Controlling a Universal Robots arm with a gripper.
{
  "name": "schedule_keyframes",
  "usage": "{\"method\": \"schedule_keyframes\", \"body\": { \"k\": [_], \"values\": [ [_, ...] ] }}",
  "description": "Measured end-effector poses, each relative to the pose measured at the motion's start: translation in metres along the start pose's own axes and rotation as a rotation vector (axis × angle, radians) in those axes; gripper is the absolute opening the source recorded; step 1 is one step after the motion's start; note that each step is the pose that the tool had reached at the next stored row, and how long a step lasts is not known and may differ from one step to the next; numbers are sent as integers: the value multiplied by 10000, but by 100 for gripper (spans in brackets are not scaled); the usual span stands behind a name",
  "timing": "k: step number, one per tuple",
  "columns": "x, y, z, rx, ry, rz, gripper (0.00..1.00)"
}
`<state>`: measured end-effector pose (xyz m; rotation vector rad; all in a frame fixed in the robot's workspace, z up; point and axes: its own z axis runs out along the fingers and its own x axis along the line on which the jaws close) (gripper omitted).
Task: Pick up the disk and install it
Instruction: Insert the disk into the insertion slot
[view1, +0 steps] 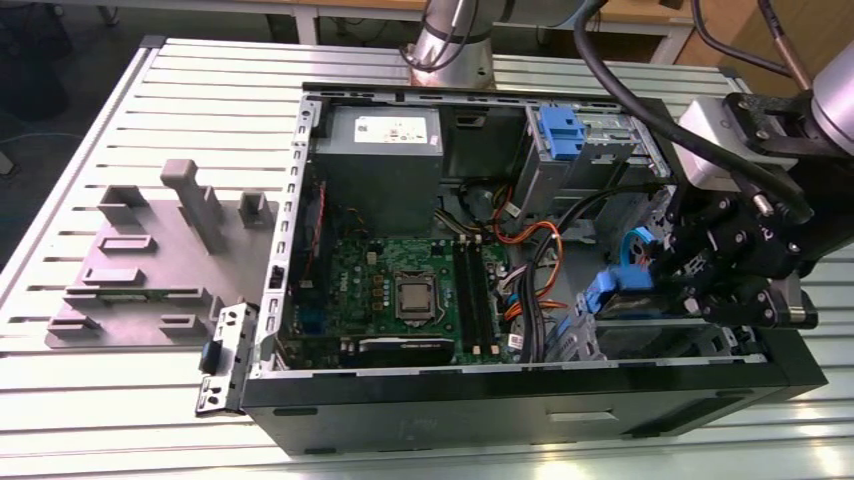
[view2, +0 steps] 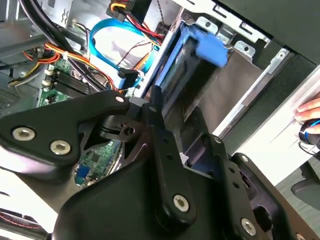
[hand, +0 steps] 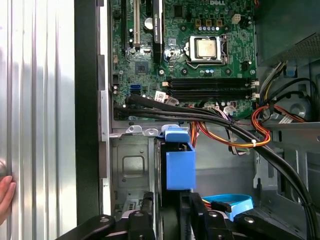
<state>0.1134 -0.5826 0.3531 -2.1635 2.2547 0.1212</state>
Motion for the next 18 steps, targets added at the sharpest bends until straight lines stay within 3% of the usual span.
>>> {"method": "schedule_keyframes", "body": {
  "k": [1,5,9,15,18],
  "values": [
    [0,0,-4,0,8,0,42],
    [-1,1,-3,9,5,-2,42],
    [0,26,22,166,-74,-37,42],
    [-15,75,68,464,-87,-86,42],
    [-49,82,84,520,-89,-99,42]
  ]
}}
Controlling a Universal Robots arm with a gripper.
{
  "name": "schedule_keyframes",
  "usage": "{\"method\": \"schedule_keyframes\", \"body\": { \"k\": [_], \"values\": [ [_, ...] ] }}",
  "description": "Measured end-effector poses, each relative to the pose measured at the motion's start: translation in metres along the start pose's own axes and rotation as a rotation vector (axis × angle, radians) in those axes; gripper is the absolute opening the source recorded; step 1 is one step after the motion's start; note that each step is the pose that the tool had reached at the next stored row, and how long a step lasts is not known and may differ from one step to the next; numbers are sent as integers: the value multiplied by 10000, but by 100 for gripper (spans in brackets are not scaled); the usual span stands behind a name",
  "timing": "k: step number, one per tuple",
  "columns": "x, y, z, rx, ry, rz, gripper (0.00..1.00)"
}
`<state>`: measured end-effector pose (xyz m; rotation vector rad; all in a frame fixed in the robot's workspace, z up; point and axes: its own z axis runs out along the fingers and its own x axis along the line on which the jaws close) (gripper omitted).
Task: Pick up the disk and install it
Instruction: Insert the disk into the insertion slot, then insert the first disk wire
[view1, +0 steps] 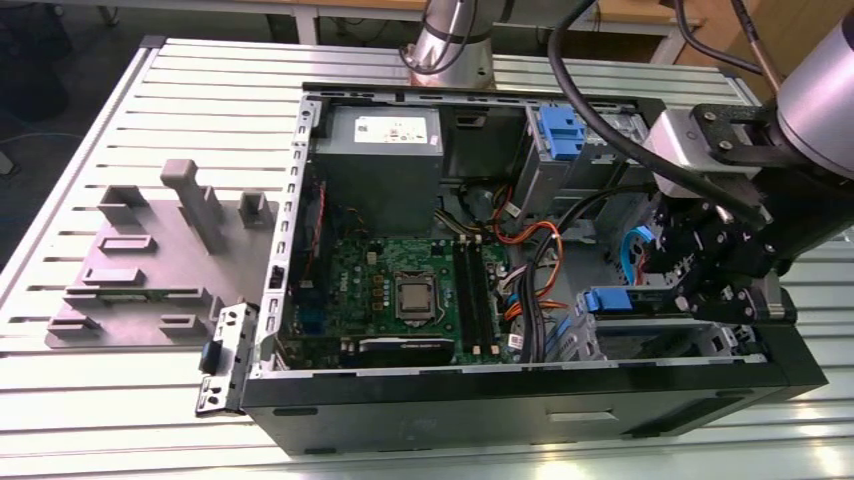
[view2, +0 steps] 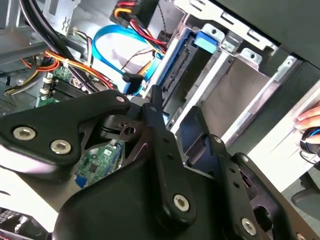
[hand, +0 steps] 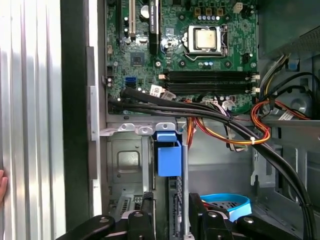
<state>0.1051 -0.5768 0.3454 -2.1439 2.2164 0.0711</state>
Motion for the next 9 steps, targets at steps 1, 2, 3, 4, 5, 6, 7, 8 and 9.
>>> {"method": "schedule_keyframes", "body": {
  "k": [1,2,3,4,5,6,7,8,9],
  "values": [
    [-15,1,4,6,0,-2,42],
    [-23,1,6,8,0,-2,42],
    [-23,2,6,9,1,-2,42],
    [-23,2,6,9,2,-1,42],
    [-23,2,6,9,7,-1,42],
    [-23,2,6,9,12,-1,42],
    [-23,2,6,9,13,-1,42],
    [-23,2,6,9,13,-1,42],
    [-23,2,6,9,13,-2,42]
  ]
}}
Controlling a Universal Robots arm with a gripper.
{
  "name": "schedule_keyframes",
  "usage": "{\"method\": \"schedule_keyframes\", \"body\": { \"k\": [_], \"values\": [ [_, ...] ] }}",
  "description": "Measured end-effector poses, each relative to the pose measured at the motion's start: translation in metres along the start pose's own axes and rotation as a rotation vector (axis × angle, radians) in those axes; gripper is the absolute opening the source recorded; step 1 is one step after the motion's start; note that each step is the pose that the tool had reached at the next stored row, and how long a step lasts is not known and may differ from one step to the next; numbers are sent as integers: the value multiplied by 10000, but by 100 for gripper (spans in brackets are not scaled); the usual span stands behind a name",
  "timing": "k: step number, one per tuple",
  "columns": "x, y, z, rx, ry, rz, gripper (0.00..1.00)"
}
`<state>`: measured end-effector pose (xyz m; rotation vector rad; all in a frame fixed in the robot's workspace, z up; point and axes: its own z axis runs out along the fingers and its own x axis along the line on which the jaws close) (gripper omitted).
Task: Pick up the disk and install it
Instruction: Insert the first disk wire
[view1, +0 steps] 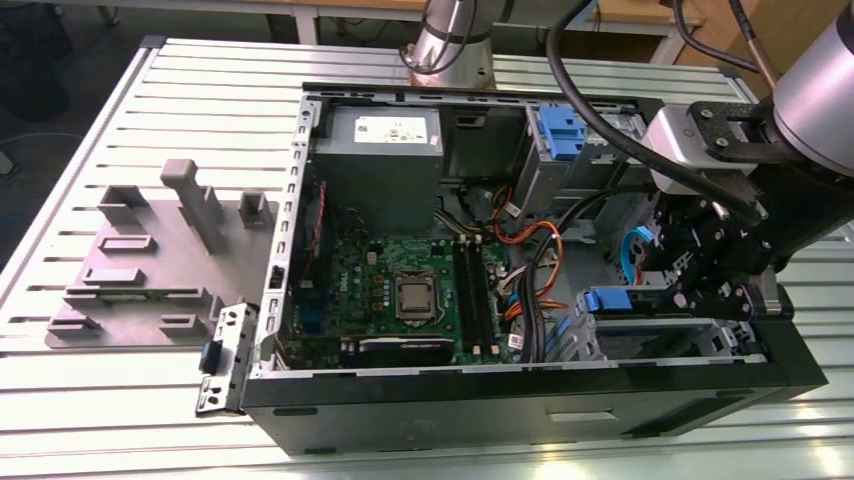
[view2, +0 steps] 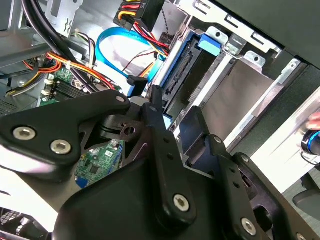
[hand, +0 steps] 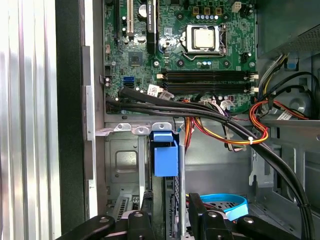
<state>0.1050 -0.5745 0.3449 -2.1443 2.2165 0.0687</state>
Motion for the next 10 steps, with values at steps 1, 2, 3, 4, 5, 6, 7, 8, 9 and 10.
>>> {"method": "schedule_keyframes", "body": {
  "k": [1,2,3,4,5,6,7,8,9,10],
  "values": [
    [0,0,0,0,0,0,42],
    [0,0,0,0,0,1,42],
    [0,0,0,0,1,0,42],
    [0,0,0,0,1,1,42],
    [0,0,0,0,1,0,42],
    [0,0,0,0,2,0,42],
    [0,0,0,0,2,0,42],
    [-1,0,-6,0,4,0,42],
    [-2,0,-19,0,5,0,42],
    [-3,0,-34,0,3,1,42]
  ]
}}
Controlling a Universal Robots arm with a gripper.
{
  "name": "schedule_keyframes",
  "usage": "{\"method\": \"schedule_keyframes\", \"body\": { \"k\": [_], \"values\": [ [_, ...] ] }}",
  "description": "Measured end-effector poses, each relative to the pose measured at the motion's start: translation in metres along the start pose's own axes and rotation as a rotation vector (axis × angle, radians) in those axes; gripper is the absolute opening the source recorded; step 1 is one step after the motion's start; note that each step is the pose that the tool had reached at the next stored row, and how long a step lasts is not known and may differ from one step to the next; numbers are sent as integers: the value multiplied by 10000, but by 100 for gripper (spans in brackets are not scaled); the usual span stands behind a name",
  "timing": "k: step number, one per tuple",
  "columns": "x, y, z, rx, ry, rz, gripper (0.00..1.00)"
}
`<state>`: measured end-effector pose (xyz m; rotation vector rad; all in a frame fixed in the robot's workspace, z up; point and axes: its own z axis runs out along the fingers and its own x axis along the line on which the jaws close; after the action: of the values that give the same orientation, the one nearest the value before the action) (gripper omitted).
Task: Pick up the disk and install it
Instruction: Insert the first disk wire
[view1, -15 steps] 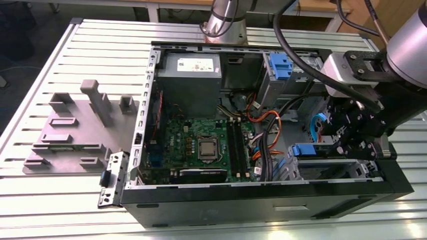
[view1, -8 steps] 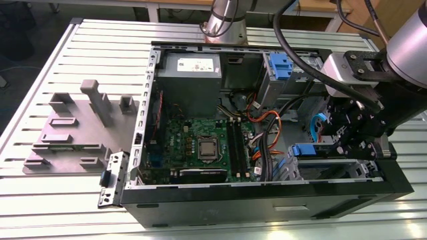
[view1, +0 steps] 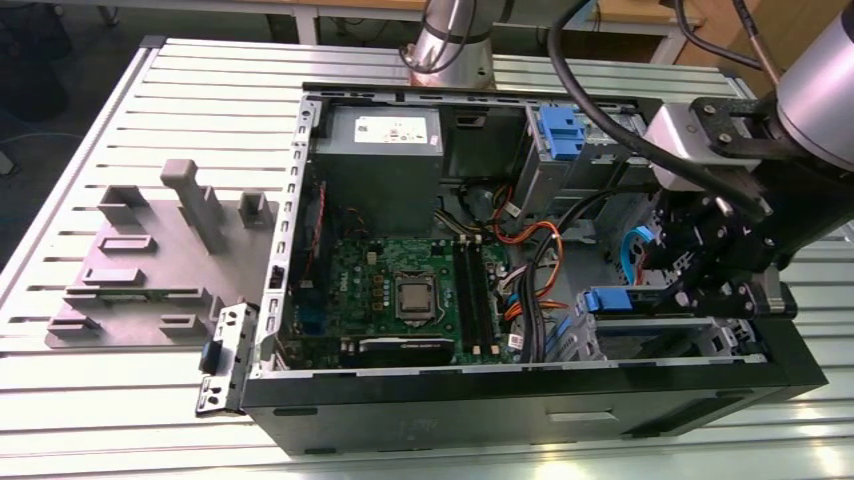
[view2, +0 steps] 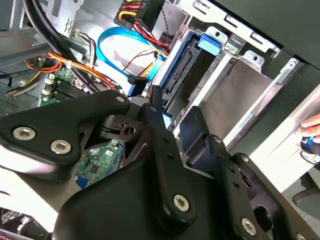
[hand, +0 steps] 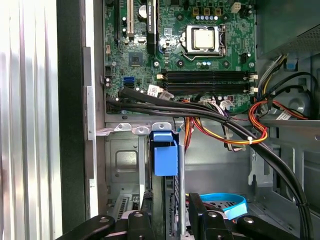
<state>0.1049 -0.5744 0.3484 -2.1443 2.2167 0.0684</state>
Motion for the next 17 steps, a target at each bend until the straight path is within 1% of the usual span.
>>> {"method": "schedule_keyframes", "body": {
  "k": [7,9,13,17],
  "values": [
    [-11,-1,-159,0,0,0,42],
    [-13,-1,-192,0,-1,0,42],
    [-23,-2,-199,0,-1,-1,42],
    [-68,0,-195,0,0,0,42]
  ]
}}
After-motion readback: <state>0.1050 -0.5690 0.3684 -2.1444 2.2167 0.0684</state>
